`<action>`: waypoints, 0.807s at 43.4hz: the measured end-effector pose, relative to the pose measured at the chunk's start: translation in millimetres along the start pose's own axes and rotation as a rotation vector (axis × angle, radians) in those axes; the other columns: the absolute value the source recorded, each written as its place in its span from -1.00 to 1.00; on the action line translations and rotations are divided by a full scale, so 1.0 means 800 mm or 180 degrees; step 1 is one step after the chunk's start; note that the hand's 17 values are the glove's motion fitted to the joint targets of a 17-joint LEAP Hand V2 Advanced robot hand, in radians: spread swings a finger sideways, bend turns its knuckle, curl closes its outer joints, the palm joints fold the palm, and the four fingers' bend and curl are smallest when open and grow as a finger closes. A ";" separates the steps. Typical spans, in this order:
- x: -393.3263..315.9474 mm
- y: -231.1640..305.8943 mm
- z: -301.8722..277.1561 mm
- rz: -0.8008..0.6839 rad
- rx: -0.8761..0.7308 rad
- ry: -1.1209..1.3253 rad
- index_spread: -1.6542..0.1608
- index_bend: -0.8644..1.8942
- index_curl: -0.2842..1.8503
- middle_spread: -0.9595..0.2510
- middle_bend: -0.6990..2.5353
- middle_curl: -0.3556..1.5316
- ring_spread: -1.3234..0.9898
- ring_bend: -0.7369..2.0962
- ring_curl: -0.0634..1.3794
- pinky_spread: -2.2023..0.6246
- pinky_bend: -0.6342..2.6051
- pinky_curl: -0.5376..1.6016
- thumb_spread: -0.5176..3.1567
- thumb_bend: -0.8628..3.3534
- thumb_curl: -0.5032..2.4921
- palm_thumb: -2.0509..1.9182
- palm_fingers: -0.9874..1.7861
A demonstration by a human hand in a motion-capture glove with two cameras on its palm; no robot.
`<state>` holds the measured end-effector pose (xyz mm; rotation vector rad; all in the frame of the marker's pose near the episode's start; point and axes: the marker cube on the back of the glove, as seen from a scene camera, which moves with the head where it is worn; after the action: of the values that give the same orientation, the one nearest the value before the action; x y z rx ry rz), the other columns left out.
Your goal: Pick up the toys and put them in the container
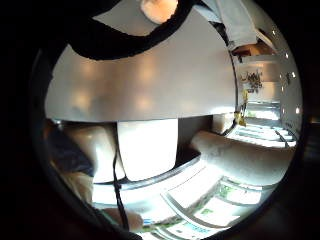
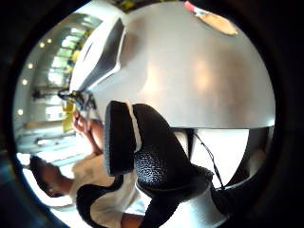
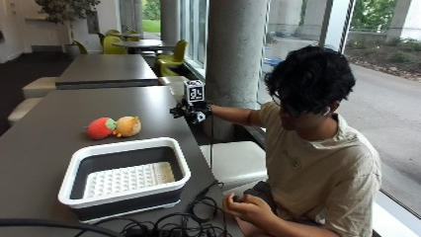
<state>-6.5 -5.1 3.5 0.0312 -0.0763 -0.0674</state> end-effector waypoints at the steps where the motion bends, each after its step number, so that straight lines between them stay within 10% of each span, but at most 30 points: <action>1: -0.001 -0.001 0.001 -0.0037 0.0018 -0.0047 0.68 -0.28 -0.70 0.52 -0.52 -0.61 0.12 -0.36 -0.89 0.56 -0.29 -0.39 -0.49 -0.64 -0.67 -0.04 -0.32; 12: 0.005 0.008 -0.007 0.0302 -0.0107 0.0178 0.56 -0.25 -0.62 0.46 -0.50 -0.56 0.08 -0.33 -0.80 0.55 -0.19 -0.28 -0.21 -0.64 -0.66 -0.04 -0.37; 35: -0.039 -0.037 0.010 -0.0605 0.0236 -0.0572 0.52 -0.27 -0.53 0.44 -0.49 -0.49 0.07 -0.33 -0.67 0.55 -0.14 -0.21 -0.08 -0.63 -0.64 -0.03 -0.39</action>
<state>-40.2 -32.3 7.7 0.1065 -0.2554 -0.2576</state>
